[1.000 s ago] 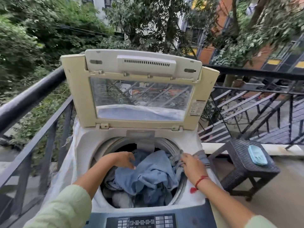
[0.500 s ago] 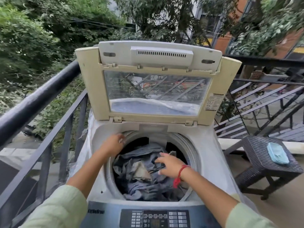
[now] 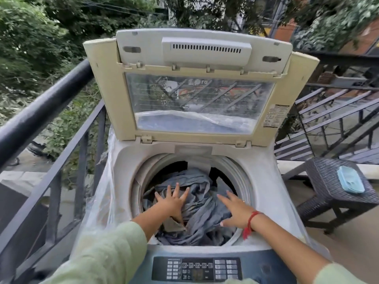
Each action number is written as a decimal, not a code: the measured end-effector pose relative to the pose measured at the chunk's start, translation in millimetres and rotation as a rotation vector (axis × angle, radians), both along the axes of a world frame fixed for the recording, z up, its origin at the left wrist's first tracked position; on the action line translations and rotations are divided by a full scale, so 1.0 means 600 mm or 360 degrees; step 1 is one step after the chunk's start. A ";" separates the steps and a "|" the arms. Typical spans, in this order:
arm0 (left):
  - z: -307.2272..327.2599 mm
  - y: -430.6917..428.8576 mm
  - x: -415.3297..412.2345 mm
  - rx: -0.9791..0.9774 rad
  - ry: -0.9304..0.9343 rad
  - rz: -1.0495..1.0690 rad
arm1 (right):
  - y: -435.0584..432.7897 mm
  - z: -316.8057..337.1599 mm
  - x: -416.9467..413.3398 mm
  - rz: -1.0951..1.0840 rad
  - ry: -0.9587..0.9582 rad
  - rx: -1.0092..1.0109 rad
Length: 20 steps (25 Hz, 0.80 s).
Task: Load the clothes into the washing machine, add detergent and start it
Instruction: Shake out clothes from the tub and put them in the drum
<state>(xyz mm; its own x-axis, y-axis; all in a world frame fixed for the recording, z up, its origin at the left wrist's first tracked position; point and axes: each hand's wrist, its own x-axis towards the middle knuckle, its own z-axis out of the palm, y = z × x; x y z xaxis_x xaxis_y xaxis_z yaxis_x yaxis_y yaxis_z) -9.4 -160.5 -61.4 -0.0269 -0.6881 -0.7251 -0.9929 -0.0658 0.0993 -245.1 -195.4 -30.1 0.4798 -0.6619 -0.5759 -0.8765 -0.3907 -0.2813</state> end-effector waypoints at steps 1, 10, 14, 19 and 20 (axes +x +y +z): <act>-0.018 0.000 -0.005 0.0019 -0.0045 0.0025 | 0.004 -0.010 0.010 0.0005 0.0036 0.0058; -0.141 -0.006 -0.010 -0.0286 -0.0201 0.0187 | -0.023 -0.139 0.119 -0.0209 0.0312 0.0199; -0.226 -0.046 0.000 -0.0091 -0.0121 0.0142 | -0.039 -0.226 0.144 -0.0306 0.0394 0.0255; -0.293 -0.129 0.037 0.0375 -0.0074 -0.0275 | -0.105 -0.291 0.147 -0.0305 0.0311 0.0468; -0.288 -0.156 0.044 0.0478 0.0026 -0.0254 | -0.134 -0.302 0.147 -0.0280 0.0299 0.0541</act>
<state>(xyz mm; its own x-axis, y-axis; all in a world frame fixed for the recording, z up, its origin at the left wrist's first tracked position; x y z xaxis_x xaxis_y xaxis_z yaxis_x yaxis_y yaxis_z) 16.8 -254.1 -233.9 -0.1306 -0.4299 -0.8934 -0.9914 0.0616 0.1153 -156.9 -275.6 -211.0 0.2422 -0.4816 -0.8423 -0.9699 -0.1431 -0.1970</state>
